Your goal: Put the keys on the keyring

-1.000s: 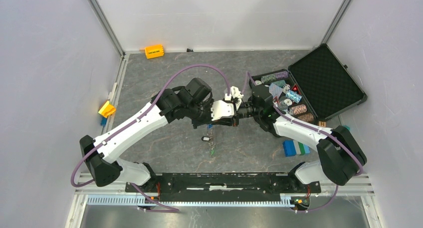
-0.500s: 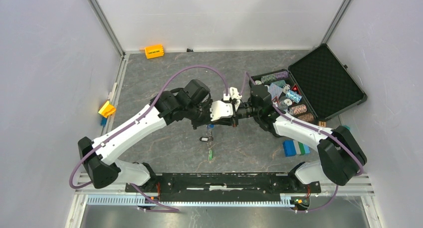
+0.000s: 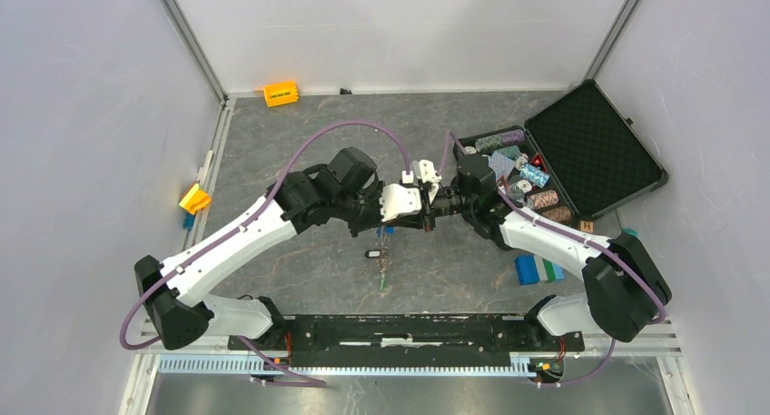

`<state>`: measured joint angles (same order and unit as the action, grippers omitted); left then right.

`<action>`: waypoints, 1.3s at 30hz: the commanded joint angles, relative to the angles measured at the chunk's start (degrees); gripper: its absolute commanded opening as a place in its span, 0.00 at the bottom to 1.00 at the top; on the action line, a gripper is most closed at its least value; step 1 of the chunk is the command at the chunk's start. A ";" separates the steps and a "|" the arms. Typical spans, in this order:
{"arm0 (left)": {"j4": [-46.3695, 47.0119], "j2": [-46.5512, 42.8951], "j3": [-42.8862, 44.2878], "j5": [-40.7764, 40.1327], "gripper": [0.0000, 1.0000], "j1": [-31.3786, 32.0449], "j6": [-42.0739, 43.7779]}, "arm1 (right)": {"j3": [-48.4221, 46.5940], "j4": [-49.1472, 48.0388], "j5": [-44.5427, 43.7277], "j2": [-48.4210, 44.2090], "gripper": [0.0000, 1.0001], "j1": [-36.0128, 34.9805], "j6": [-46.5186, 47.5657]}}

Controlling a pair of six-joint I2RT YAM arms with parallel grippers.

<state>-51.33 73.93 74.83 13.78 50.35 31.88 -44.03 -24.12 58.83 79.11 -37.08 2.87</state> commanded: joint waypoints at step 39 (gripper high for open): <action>18.69 -13.82 -16.31 4.42 0.50 -4.92 7.75 | -3.69 0.29 -1.45 -4.37 0.00 2.94 -2.39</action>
<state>-40.77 61.17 62.28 13.08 47.51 34.74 -44.34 -21.30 55.44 77.71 -34.39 2.04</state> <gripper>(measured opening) 0.484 0.004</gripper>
